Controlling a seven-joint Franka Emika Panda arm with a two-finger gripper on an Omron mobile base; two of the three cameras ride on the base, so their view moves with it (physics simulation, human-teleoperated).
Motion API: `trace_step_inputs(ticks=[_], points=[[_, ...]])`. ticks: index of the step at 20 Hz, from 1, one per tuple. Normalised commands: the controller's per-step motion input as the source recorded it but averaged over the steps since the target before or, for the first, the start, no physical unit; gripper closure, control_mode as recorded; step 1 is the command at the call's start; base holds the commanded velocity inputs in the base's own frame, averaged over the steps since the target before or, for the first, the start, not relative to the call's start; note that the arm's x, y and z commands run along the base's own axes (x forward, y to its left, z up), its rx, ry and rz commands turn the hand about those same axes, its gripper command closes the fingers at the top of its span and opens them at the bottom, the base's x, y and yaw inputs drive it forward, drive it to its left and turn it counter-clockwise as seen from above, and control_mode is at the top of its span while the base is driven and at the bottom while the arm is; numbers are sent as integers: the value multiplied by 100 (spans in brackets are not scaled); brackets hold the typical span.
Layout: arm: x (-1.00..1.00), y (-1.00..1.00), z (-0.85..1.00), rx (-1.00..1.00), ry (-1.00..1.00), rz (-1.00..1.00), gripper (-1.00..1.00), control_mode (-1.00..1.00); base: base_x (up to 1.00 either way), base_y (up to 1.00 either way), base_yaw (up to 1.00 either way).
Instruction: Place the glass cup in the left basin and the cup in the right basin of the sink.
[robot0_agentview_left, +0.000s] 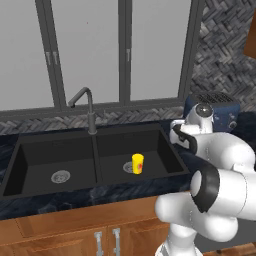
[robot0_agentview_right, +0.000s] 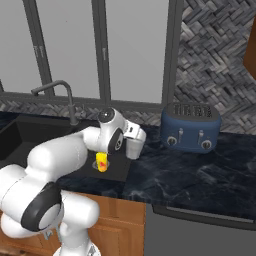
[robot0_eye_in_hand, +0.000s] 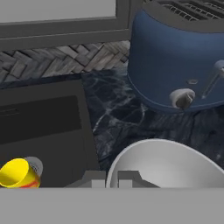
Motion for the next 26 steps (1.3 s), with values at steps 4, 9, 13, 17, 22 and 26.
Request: trace_step_inputs(ticks=[4,9,13,17,22,26], points=[[6,53,0,2,0,0,100,-100,0,0,0],[13,48,-1,10,0,0,100,-100,0,0,0],[17,49,0,13,0,0,100,-100,0,0,0],[20,56,0,12,0,0,100,-100,0,0,0],[17,67,-3,6,0,0,100,-100,0,0,0],[13,83,-7,0,0,0,100,-100,0,0,0]])
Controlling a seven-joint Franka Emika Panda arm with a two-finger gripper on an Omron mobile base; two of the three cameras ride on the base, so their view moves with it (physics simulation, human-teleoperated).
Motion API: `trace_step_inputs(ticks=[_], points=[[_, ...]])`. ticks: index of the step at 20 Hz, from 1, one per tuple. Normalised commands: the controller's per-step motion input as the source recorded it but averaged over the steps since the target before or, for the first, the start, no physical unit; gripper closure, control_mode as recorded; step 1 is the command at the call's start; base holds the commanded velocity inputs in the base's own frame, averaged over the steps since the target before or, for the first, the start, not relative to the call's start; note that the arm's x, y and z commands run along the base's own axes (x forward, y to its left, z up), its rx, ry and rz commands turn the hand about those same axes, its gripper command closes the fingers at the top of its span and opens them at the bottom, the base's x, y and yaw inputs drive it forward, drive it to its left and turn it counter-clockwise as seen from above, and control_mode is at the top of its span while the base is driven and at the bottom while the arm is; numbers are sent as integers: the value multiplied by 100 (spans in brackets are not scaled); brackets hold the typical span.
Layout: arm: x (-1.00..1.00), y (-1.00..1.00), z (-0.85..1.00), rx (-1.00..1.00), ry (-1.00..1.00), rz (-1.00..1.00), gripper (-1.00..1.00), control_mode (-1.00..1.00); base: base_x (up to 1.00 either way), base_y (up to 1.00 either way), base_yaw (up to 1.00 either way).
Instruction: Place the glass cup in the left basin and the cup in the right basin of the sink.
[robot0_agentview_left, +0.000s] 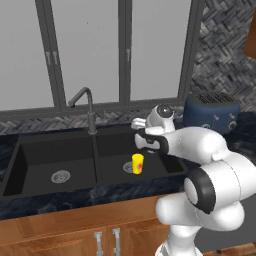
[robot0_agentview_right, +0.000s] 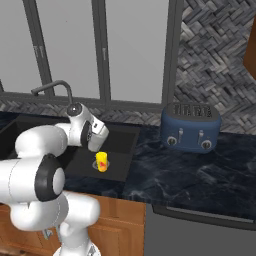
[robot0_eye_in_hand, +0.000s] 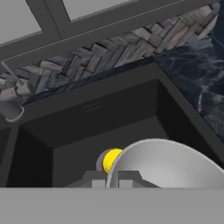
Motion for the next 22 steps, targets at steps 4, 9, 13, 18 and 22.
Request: trace_step_inputs(ticks=[4,9,13,18,22], points=[[5,89,-8,0,0,0,100,-100,0,0,0],[0,92,-6,0,-1,0,100,-100,0,0,0],[6,79,0,0,-2,0,100,-100,0,0,0],[9,62,0,0,-4,0,100,-100,0,0,0],[17,61,-6,0,-1,0,100,-100,0,0,0]])
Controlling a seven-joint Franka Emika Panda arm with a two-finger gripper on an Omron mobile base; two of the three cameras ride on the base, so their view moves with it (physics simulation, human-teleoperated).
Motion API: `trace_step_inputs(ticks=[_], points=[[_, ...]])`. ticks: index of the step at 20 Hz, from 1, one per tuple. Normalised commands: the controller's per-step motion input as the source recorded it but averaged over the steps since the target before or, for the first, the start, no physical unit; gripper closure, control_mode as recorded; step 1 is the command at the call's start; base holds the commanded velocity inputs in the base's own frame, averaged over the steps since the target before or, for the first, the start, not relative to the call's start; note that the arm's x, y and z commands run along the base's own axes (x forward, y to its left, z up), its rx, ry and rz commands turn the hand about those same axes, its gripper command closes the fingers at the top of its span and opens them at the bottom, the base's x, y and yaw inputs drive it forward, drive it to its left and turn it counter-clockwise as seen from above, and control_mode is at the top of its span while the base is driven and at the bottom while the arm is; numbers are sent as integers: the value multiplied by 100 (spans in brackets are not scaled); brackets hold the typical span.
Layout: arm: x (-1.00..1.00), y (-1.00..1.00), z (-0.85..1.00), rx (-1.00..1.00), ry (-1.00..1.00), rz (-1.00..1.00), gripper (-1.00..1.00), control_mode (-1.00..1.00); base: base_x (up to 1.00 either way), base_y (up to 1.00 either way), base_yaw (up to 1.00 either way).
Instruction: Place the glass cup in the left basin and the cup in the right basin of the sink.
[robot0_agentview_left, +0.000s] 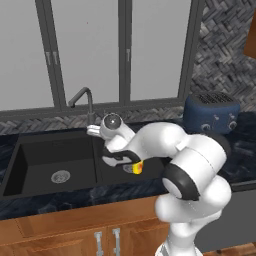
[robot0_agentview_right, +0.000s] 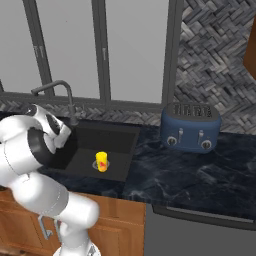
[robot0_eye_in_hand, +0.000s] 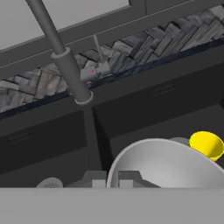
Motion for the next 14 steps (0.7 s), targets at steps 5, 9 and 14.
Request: trace_step_inputs(ticks=[5,9,14], points=[[15,64,-11,0,0,0,100,-100,0,0,0],[9,62,-15,0,0,0,100,-100,0,0,0],[0,66,-15,0,-3,0,100,-100,0,0,0]])
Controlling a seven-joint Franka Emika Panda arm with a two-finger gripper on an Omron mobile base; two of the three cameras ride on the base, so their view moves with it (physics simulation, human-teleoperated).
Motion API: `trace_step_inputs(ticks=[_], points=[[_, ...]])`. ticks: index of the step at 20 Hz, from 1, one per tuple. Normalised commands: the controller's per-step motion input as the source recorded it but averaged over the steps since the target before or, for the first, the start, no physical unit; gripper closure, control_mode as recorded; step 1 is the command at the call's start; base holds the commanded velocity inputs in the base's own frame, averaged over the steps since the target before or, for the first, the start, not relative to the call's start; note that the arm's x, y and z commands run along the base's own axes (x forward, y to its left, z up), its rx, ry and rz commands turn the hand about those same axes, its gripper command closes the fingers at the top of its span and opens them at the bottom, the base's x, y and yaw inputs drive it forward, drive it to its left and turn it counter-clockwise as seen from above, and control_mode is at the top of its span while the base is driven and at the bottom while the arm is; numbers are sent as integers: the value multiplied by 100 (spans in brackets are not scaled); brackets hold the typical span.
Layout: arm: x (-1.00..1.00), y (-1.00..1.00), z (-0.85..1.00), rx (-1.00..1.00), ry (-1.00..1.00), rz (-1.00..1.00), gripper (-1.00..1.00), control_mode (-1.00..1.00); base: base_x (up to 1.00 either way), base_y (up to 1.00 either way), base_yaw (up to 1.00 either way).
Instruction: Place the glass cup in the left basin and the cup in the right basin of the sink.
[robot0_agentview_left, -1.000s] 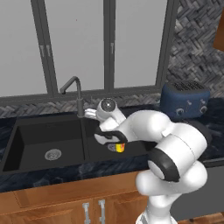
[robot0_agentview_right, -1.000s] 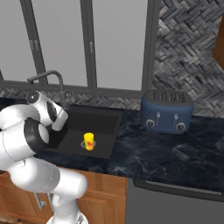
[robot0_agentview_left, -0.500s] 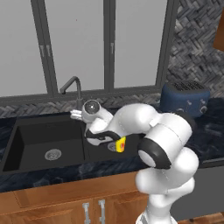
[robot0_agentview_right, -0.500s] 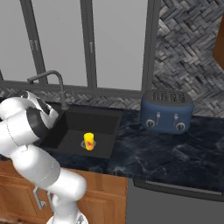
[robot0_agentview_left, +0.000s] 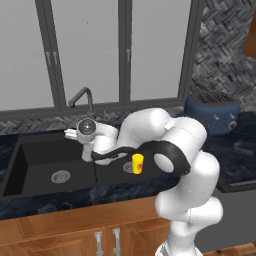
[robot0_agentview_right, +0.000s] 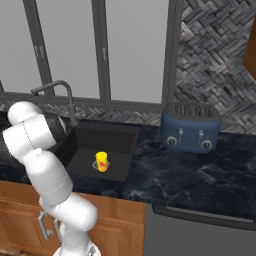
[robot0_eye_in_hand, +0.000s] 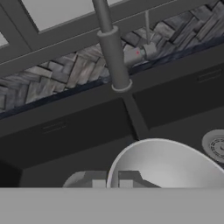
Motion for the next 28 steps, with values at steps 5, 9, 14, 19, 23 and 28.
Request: trace_step_inputs(ticks=[5,9,14,19,23,28], points=[[4,59,-15,-4,-4,0,100,-100,0,0,0],[4,60,-22,-6,-4,0,100,-100,0,0,0],[1,55,-27,-6,-5,0,100,-100,0,0,0],[13,25,-8,0,-1,0,100,-100,0,0,0],[15,7,1,-1,-4,0,100,-100,0,0,0],[38,0,-6,0,0,0,100,-100,0,0,0]])
